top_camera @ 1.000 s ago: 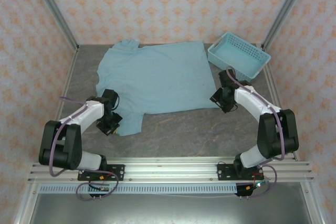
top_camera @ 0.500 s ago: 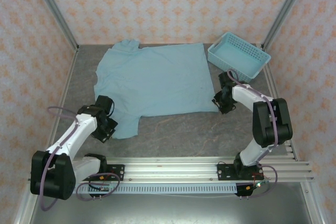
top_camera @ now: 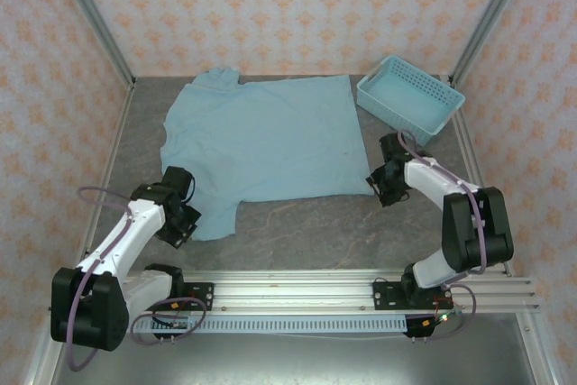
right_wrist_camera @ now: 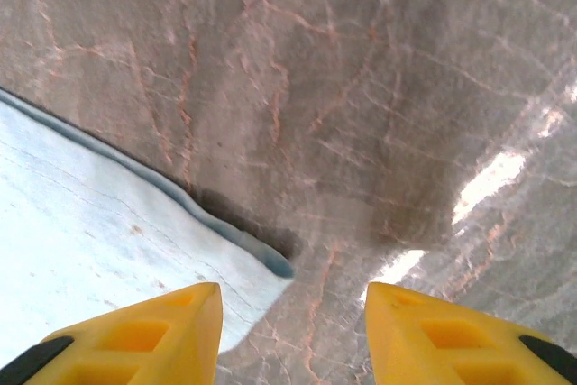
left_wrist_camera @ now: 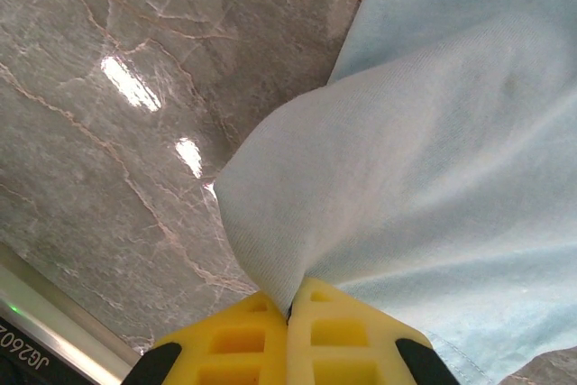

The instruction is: Fold and stack the t-shirts

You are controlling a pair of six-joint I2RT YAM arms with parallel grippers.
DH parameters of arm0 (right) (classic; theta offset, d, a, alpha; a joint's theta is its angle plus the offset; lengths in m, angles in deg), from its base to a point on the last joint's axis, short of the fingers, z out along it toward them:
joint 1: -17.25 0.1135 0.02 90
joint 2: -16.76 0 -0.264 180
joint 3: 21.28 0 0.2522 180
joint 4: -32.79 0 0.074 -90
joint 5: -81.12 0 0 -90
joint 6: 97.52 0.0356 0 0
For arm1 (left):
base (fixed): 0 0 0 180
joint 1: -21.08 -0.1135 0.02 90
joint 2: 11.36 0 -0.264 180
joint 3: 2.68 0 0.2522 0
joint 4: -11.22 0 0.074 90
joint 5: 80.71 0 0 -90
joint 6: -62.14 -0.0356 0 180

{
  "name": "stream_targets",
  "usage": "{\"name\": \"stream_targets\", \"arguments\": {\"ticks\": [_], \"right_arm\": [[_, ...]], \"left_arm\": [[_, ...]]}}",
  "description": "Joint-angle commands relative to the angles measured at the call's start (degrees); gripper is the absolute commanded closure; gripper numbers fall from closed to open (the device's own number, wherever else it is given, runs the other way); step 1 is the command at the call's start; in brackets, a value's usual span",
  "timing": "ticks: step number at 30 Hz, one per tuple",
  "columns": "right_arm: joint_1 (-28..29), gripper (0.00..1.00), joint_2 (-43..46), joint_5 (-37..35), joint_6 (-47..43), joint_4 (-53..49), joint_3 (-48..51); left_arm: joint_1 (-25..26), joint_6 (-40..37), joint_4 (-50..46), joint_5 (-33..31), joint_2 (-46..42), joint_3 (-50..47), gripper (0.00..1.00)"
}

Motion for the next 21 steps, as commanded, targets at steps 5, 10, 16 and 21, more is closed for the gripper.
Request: {"name": "stream_targets", "arguments": {"ticks": [5, 10, 16, 21], "right_arm": [[1.18, 0.55, -2.99, 1.39, 2.76, 3.69, -0.92], [1.70, 0.62, -6.29, 1.63, 3.19, 4.47, -2.25], [1.85, 0.90, -6.98, -0.43, 2.51, 3.95, -2.22], [1.97, 1.00, -3.56, -1.94, -0.44, -1.25, -2.08]], "left_arm": [[0.38, 1.01, -2.46, 0.08, -0.94, 0.07, 1.00], [0.49, 1.05, -2.11, 0.34, -0.96, 0.33, 1.00], [1.09, 1.17, -3.97, 0.95, -2.09, 1.72, 1.00], [1.67, 4.08, -10.47, 2.71, -5.16, 3.38, 1.00]]}}
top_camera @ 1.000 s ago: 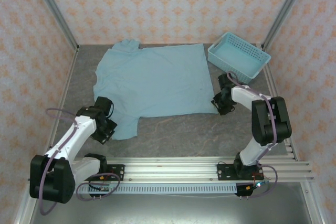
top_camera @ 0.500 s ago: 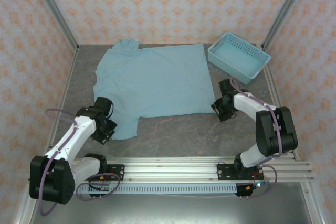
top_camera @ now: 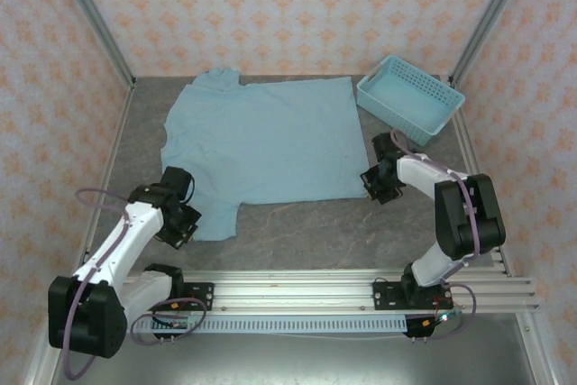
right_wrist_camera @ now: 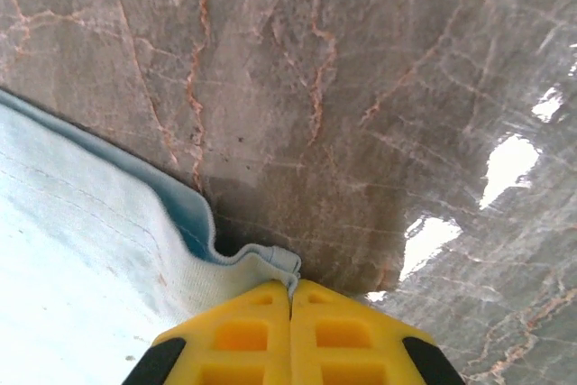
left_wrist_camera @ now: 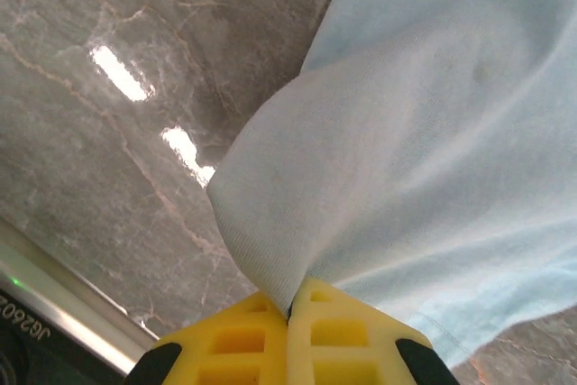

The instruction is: Fold and stack the t-shirts

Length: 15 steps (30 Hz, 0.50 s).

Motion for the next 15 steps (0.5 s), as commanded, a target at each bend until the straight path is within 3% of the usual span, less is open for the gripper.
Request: {"name": "stream_targets", "arguments": {"ticks": [1, 8, 15], "right_arm": [[0.49, 1.00, 2.71, -2.79, -2.76, -4.92, -0.04], [2.08, 1.00, 9.43, -2.67, -5.52, -14.57, 3.24], [3.08, 1.00, 12.95, -2.80, -4.63, -16.18, 6.64]], "left_arm": [[1.17, 3.72, -8.79, 0.81, -3.17, 2.27, 1.00], [6.98, 11.33, -15.82, 0.33, -10.54, 1.75, 1.00], [12.23, 13.63, -11.08, -1.58, -10.61, 1.93, 1.00]]}}
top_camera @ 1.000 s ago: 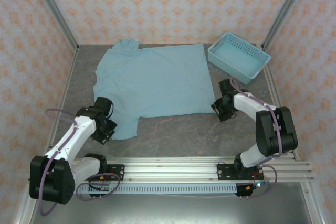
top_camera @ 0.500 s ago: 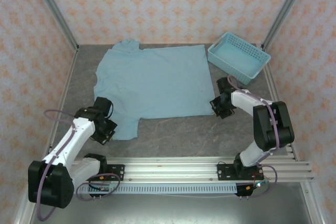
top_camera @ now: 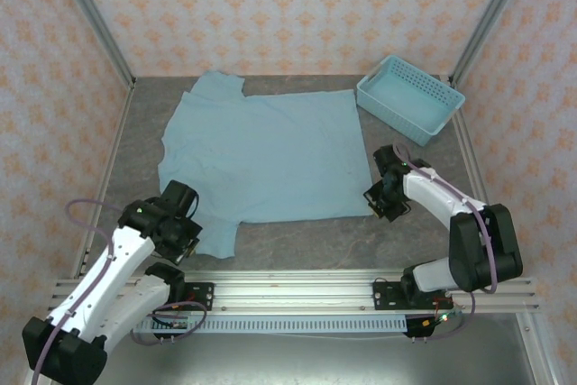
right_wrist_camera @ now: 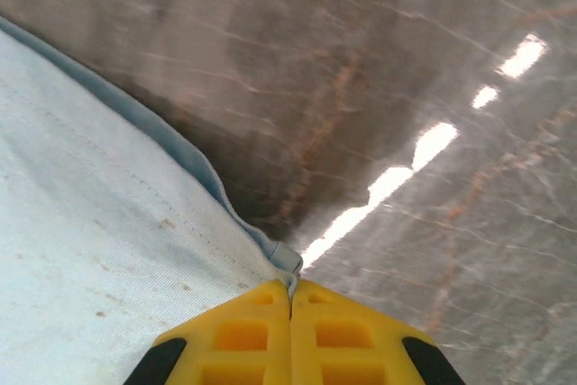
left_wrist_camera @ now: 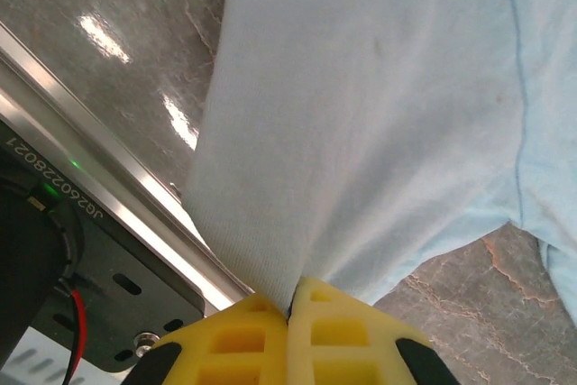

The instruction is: Fold and stack the t-shirts

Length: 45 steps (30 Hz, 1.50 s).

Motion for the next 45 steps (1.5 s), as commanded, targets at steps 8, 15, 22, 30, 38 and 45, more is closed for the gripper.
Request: {"name": "stream_targets", "arguments": {"ticks": [8, 15, 22, 30, 38, 45], "right_arm": [[0.20, 1.00, 0.86, -3.05, 1.50, -5.49, -4.55], [-0.57, 1.00, -1.72, -3.42, 4.84, -5.94, -10.34], [-1.29, 1.00, -7.34, -4.65, 5.22, -6.64, -18.05], [-2.02, 1.00, -13.50, -4.70, 5.65, -4.72, -23.09], [-2.86, 1.00, -18.95, -6.78, 5.53, -4.65, -28.72], [-3.08, 1.00, -23.16, -8.07, 5.09, -4.90, -33.55]], "left_arm": [[0.76, -6.84, 1.92, -11.87, 12.10, 17.00, 1.00], [0.60, -12.06, 4.22, -14.43, 21.67, 26.88, 1.00], [-1.26, -16.61, 3.23, -17.64, 30.18, 34.76, 1.00], [-5.61, -21.33, 7.49, -17.48, 35.80, 39.67, 1.00], [-8.24, -26.42, 6.73, -19.99, 42.88, 47.35, 1.00], [-9.84, -29.46, 7.24, -22.10, 46.31, 49.88, 1.00]]}}
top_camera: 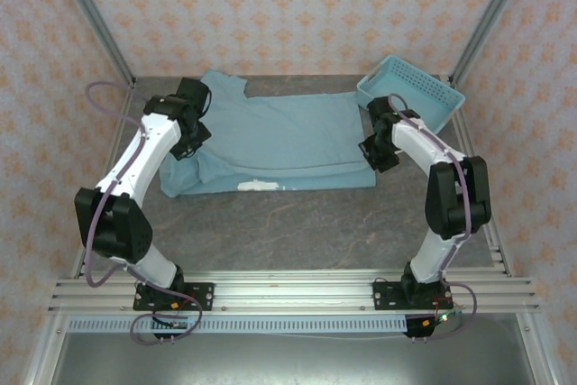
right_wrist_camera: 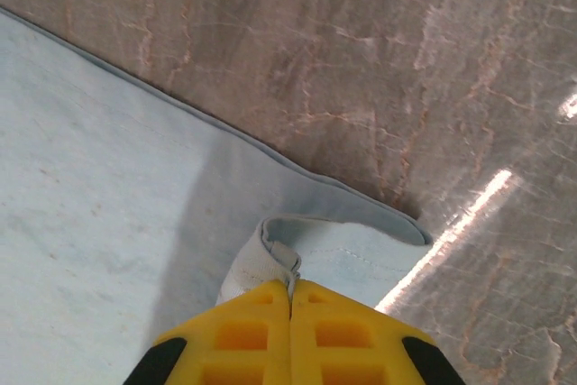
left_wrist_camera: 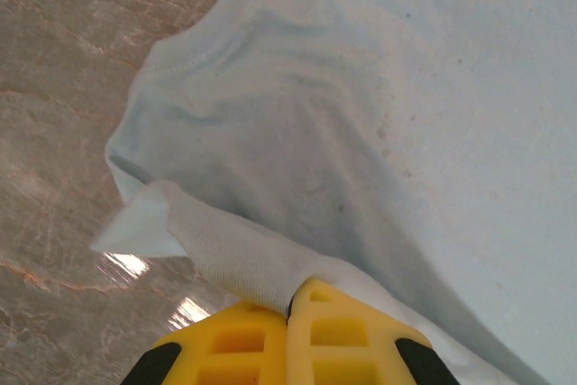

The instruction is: Fold and stack the t-shirts

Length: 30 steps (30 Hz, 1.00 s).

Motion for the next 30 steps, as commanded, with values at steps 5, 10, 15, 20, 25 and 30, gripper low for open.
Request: {"name": "stream_targets", "arguments": {"ticks": [5, 10, 15, 20, 25, 30], "right_arm": [[-0.67, 1.00, -3.29, -3.37, 0.19, -0.93, -4.11], [-0.73, 1.00, -4.99, -3.23, 0.11, -0.40, -5.68], [-0.70, 1.00, -6.65, -3.25, -0.24, -0.11, -7.52], [-0.67, 1.00, -8.53, -3.01, -0.51, -0.03, -9.34], [-0.72, 1.00, -10.74, -3.47, -0.60, -0.30, -10.97], [-0.73, 1.00, -12.45, -3.75, -1.20, -0.20, -12.25]], "left_arm": [[-1.26, -4.59, 1.04, -4.35, 3.13, 3.71, 1.00], [-1.53, -6.68, 2.02, -4.79, 5.74, 5.94, 1.00], [-1.84, -9.46, 2.49, -5.35, 9.04, 9.01, 1.00], [-2.36, -11.31, 2.16, -6.52, 12.60, 11.94, 1.00], [-2.54, -14.65, 4.08, -6.06, 16.20, 14.02, 1.00], [-2.65, -19.61, 6.29, -6.39, 21.19, 16.36, 1.00]]}}
